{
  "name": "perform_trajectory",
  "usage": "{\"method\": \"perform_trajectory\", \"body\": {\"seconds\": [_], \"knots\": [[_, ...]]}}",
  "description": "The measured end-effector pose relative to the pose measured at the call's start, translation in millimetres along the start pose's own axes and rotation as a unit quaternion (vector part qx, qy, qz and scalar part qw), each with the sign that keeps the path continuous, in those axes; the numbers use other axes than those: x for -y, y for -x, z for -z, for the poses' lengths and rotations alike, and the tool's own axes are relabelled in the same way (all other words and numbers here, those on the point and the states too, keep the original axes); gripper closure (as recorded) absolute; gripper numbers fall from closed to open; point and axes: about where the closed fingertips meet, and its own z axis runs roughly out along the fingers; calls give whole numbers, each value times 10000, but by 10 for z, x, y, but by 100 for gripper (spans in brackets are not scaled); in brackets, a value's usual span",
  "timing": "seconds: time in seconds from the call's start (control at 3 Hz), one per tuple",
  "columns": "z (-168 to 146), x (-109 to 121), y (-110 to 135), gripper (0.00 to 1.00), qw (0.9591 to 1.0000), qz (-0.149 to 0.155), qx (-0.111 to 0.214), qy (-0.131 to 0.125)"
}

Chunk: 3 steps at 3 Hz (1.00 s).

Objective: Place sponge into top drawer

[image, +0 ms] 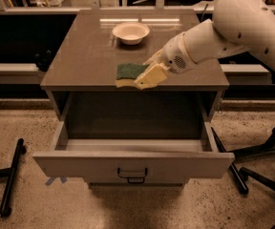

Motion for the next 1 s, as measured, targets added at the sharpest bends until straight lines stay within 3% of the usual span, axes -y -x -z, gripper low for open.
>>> {"method": "perform_trajectory", "body": {"seconds": [0.33, 0.67, 1.0], "knots": [[-83, -200, -154, 100, 9998, -203, -40, 53], [-255, -505, -440, 100, 9979, -599, -192, 174], [-544, -600, -801, 100, 9932, -1050, -463, 204]]}}
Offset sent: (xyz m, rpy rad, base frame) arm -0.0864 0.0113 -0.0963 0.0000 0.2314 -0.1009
